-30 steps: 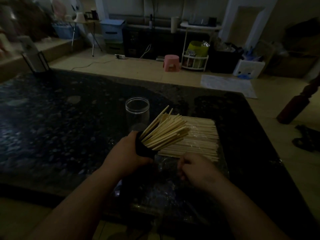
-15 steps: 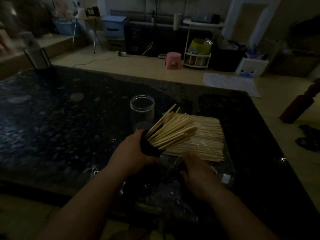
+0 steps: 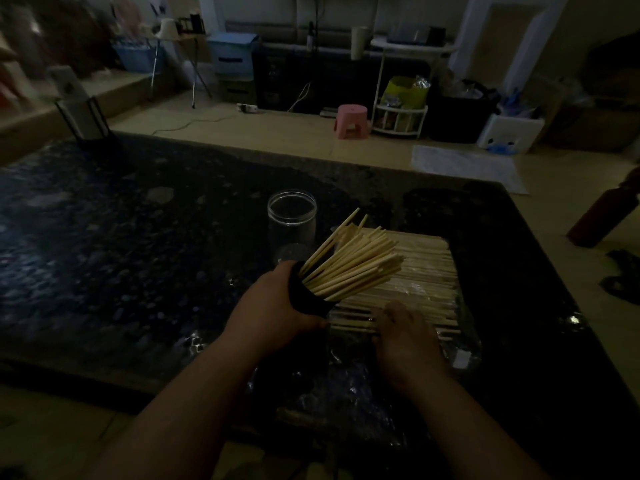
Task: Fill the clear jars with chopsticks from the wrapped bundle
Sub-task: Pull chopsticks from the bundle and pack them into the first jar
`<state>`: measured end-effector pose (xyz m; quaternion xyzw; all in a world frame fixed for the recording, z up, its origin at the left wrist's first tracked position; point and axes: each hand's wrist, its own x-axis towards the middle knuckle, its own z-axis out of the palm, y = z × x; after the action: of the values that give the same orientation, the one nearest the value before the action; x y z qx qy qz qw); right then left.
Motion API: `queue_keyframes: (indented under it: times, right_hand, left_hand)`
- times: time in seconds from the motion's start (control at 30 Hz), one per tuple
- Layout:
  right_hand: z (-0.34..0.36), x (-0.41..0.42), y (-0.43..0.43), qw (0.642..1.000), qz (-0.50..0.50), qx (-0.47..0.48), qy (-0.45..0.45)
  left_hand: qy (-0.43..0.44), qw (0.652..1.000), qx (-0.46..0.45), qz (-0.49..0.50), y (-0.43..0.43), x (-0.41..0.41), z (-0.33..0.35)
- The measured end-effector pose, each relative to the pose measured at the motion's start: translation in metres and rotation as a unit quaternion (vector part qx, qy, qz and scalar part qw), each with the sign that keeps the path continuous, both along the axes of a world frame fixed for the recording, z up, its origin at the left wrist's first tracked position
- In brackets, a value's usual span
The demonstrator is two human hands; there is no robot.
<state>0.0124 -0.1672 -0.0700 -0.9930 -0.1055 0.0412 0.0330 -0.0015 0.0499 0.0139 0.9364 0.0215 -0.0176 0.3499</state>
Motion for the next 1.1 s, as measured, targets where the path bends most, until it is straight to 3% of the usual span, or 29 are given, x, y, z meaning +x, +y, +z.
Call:
queue_keyframes:
  times: [0.67, 0.83, 1.1]
  right_hand:
    - [0.002, -0.003, -0.002, 0.999, -0.017, 0.014, -0.042]
    - [0.005, -0.002, -0.001, 0.998, 0.023, 0.031, -0.05]
    - [0.008, -0.004, -0.005, 0.995, 0.075, 0.068, 0.016]
  left_hand:
    - [0.005, 1.0, 0.002, -0.002, -0.001, 0.0, 0.002]
    - [-0.001, 1.0, 0.001, -0.004, 0.0, 0.001, 0.002]
    - [0.002, 1.0, -0.003, -0.004, 0.0, 0.0, 0.002]
